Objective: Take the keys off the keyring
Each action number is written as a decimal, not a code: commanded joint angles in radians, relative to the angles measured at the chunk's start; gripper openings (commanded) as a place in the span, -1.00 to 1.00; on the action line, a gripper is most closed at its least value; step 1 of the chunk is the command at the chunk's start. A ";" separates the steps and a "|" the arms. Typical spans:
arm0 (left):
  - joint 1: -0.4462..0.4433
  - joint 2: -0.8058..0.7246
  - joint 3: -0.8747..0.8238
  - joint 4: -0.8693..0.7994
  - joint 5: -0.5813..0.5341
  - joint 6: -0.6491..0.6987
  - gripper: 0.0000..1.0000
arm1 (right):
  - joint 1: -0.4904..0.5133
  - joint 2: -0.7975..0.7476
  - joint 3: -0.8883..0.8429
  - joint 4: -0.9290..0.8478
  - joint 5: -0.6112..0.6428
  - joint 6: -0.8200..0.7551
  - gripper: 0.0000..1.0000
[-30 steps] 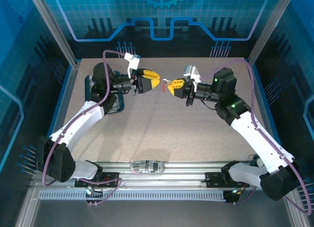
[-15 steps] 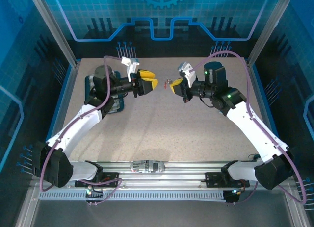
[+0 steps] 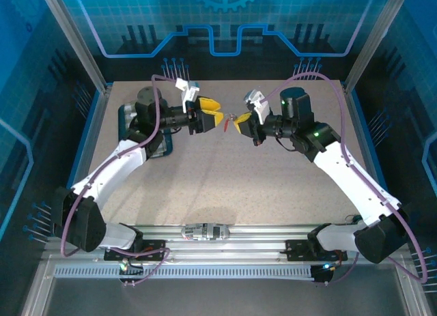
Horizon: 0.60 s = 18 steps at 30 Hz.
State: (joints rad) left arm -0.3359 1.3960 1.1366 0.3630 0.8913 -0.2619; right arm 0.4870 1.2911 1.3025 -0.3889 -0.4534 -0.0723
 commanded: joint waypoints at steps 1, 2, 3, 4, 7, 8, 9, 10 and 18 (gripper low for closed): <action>-0.006 0.022 0.053 0.046 0.082 -0.046 0.10 | 0.015 -0.008 0.020 0.001 -0.016 -0.014 -1.00; -0.009 0.025 0.057 0.044 0.090 -0.046 0.10 | 0.015 -0.007 0.020 0.002 -0.016 -0.015 -1.00; -0.011 0.027 0.060 0.040 0.094 -0.046 0.09 | 0.015 -0.008 0.020 0.004 -0.015 -0.014 -1.00; -0.012 0.033 0.066 0.029 0.103 -0.044 0.05 | 0.014 -0.007 0.019 0.007 -0.017 -0.015 -1.00; -0.015 0.046 0.091 -0.025 0.118 -0.036 -0.06 | 0.012 -0.009 0.016 0.018 -0.013 -0.013 -1.00; -0.016 0.050 0.094 -0.034 0.123 -0.033 -0.08 | 0.013 -0.009 0.018 0.018 -0.011 -0.011 -1.00; -0.018 0.052 0.094 -0.040 0.126 -0.024 -0.10 | 0.012 -0.008 0.020 0.019 -0.011 -0.013 -1.00; -0.022 0.051 0.094 -0.047 0.124 -0.017 -0.11 | 0.012 -0.007 0.020 0.022 -0.011 -0.013 -1.00; -0.035 0.063 0.104 -0.110 0.119 0.018 -0.32 | 0.013 -0.013 0.017 0.037 -0.019 -0.008 -1.00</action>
State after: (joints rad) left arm -0.3668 1.4490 1.2095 0.2806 0.9855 -0.2638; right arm 0.4919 1.2907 1.3025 -0.3801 -0.4541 -0.0723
